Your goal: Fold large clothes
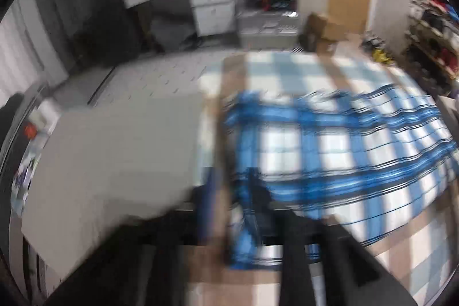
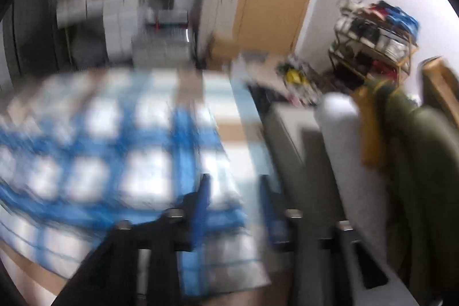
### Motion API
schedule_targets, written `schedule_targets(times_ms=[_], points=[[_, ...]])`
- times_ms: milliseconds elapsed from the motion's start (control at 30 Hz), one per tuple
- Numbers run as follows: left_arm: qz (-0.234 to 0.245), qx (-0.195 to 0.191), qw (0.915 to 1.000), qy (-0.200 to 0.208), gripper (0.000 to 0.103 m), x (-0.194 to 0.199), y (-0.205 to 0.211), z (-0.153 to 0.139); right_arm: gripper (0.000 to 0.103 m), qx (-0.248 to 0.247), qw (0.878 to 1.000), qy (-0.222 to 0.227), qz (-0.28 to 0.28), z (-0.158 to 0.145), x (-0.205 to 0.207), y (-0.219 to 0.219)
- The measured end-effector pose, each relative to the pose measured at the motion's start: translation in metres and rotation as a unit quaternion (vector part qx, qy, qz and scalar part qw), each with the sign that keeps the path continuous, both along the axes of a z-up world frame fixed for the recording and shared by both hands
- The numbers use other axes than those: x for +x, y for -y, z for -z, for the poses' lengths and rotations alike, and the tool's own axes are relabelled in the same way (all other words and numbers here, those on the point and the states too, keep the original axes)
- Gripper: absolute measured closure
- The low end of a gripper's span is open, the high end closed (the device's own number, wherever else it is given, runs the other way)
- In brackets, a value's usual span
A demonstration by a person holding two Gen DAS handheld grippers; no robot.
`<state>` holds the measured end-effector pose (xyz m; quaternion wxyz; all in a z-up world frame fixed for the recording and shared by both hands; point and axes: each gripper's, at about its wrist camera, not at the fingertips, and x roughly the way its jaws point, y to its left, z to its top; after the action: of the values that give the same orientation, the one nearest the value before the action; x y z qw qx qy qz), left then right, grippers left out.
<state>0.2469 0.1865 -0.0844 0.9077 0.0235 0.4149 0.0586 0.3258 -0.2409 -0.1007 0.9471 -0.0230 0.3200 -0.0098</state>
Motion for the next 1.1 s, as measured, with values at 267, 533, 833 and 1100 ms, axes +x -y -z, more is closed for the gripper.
schedule_targets(times_ms=[267, 533, 833, 1100], points=[[0.112, -0.012, 0.9877, -0.108, 0.021, 0.089, 0.081, 0.067, 0.035, -0.001, 0.982, -0.135, -0.130, 0.064, 0.050, -0.096], [0.083, -0.037, 0.9851, -0.146, 0.017, 0.121, 0.052, 0.101, 0.030, -0.025, 0.976, -0.176, -0.126, 0.088, 0.078, -0.088], [0.034, -0.109, 0.9926, -0.041, 0.019, 0.008, 0.040, 0.045, 0.030, 0.124, 0.981, -0.091, -0.117, 0.041, -0.028, -0.020], [-0.097, -0.286, 0.9511, -0.065, 0.019, -0.050, -0.021, 0.085, 0.018, 0.300, 0.947, -0.110, 0.028, 0.074, -0.079, 0.081]])
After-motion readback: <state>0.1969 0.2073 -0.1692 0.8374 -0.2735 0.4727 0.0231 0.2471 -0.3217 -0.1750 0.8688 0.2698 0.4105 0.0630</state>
